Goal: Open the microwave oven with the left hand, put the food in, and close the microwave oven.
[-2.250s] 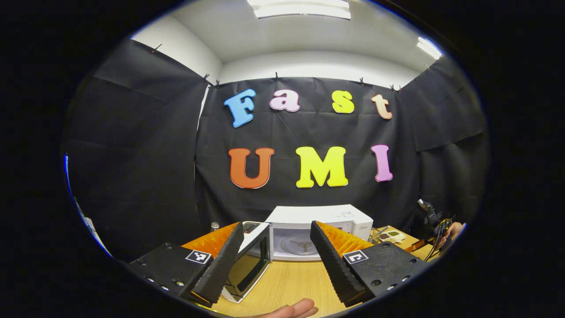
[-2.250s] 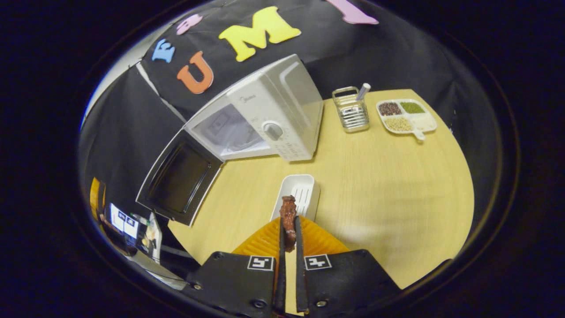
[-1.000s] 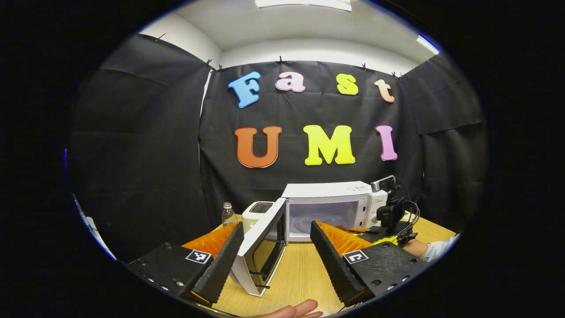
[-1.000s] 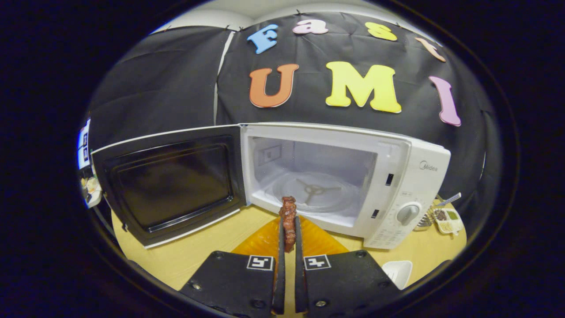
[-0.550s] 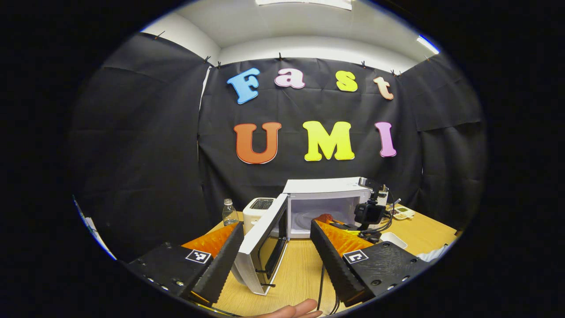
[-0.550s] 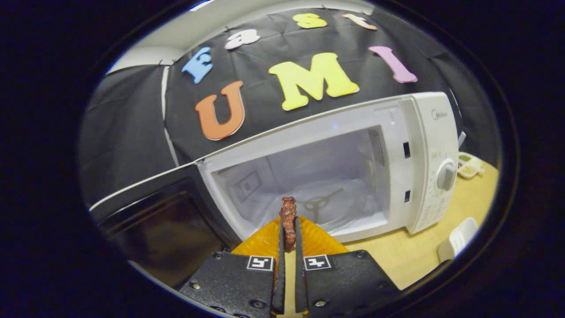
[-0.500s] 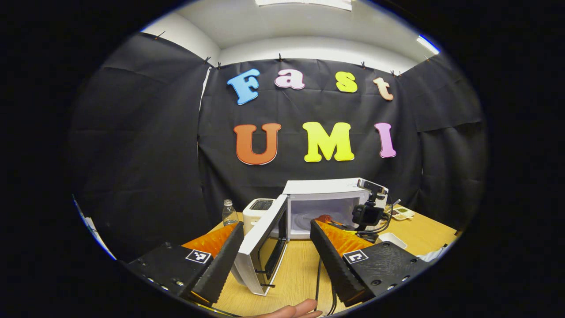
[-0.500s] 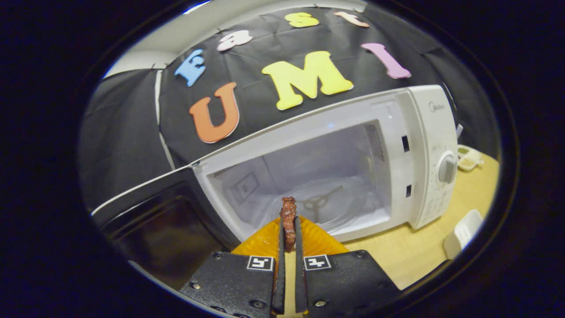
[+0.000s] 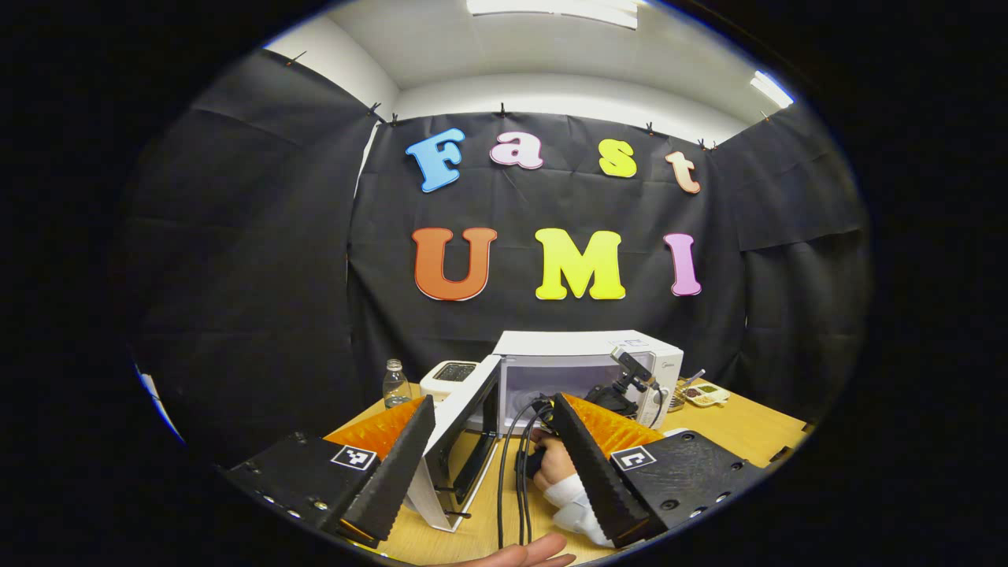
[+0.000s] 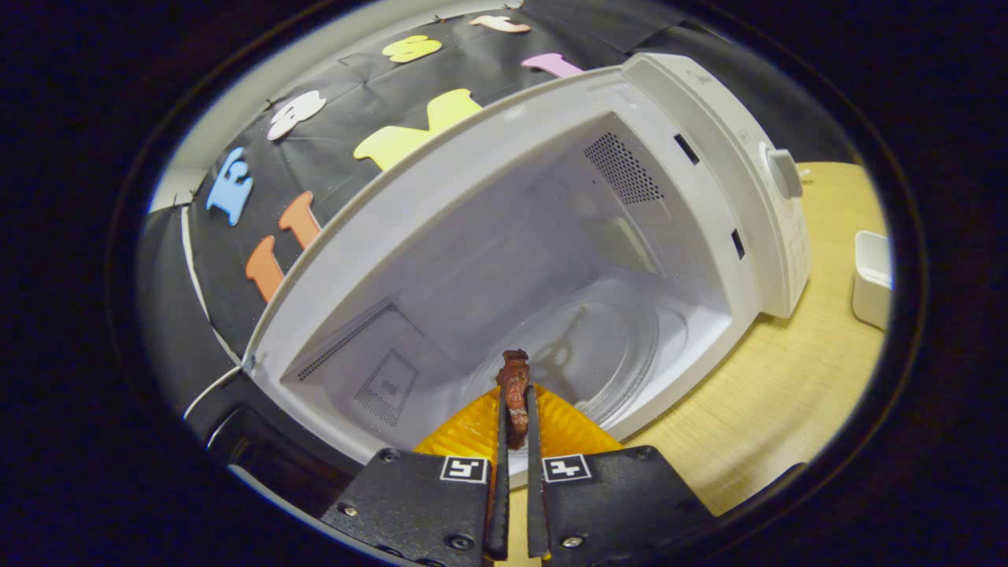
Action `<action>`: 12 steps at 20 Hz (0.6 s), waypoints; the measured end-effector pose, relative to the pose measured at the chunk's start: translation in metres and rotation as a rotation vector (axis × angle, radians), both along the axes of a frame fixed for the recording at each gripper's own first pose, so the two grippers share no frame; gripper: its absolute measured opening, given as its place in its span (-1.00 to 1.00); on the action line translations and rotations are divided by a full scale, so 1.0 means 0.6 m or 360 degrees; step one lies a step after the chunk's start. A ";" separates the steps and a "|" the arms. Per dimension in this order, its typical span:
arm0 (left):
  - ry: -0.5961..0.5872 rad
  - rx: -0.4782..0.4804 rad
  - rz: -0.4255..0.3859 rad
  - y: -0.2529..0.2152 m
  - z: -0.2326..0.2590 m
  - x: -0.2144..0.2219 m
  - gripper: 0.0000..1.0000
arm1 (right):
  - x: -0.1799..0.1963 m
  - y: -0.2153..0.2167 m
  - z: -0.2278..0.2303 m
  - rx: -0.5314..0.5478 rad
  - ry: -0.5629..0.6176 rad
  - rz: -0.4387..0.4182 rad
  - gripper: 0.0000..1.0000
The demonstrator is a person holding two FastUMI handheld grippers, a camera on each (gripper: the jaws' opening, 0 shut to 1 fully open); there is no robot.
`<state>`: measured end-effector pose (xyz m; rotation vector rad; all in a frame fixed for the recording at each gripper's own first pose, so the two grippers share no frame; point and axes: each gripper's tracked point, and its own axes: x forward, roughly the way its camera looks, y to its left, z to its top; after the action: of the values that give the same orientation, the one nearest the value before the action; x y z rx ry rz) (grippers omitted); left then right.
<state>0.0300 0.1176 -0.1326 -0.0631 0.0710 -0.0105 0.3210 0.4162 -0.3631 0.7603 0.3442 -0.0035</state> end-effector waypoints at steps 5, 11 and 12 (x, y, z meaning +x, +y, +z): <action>0.0057 -0.0002 -0.0028 -0.006 -0.019 0.004 0.84 | 0.023 -0.010 -0.008 0.0181 0.0007 -0.0126 -0.73; 0.0125 -0.0028 -0.0013 -0.002 -0.042 0.007 0.65 | 0.038 -0.046 -0.007 -0.0092 -0.0047 -0.0218 -0.50; 0.0136 -0.0026 -0.0007 0.002 -0.045 0.005 0.84 | 0.042 -0.053 -0.006 -0.0167 -0.0056 -0.0223 -0.48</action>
<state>0.0331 0.1190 -0.1593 -0.0795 0.1563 -0.0126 0.3459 0.3846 -0.3665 0.6783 0.2550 -0.1394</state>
